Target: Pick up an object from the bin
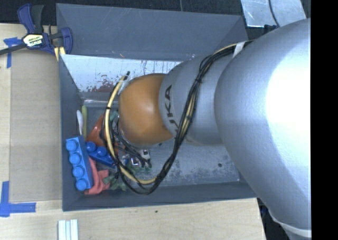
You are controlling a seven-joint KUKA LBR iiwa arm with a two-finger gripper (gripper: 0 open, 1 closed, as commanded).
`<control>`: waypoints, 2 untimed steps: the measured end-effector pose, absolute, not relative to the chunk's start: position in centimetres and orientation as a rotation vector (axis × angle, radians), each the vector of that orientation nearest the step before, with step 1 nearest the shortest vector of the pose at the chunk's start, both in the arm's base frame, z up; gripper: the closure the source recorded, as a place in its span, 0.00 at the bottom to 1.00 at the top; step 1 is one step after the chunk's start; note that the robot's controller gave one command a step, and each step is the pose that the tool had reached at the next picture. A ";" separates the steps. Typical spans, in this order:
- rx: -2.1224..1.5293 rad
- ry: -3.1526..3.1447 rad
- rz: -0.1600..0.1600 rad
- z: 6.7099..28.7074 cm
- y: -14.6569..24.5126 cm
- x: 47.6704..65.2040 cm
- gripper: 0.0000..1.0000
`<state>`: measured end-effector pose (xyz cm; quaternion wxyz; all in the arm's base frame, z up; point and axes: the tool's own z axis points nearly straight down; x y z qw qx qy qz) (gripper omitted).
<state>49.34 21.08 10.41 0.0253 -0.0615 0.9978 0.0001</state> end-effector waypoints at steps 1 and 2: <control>-0.278 3.063 0.007 8.2 20.8 49.8 0.00; -0.585 3.010 -0.019 7.8 22.6 49.9 1.00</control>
Offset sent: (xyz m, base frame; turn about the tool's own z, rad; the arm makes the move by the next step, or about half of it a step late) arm -0.0040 0.0219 -0.0341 -0.2744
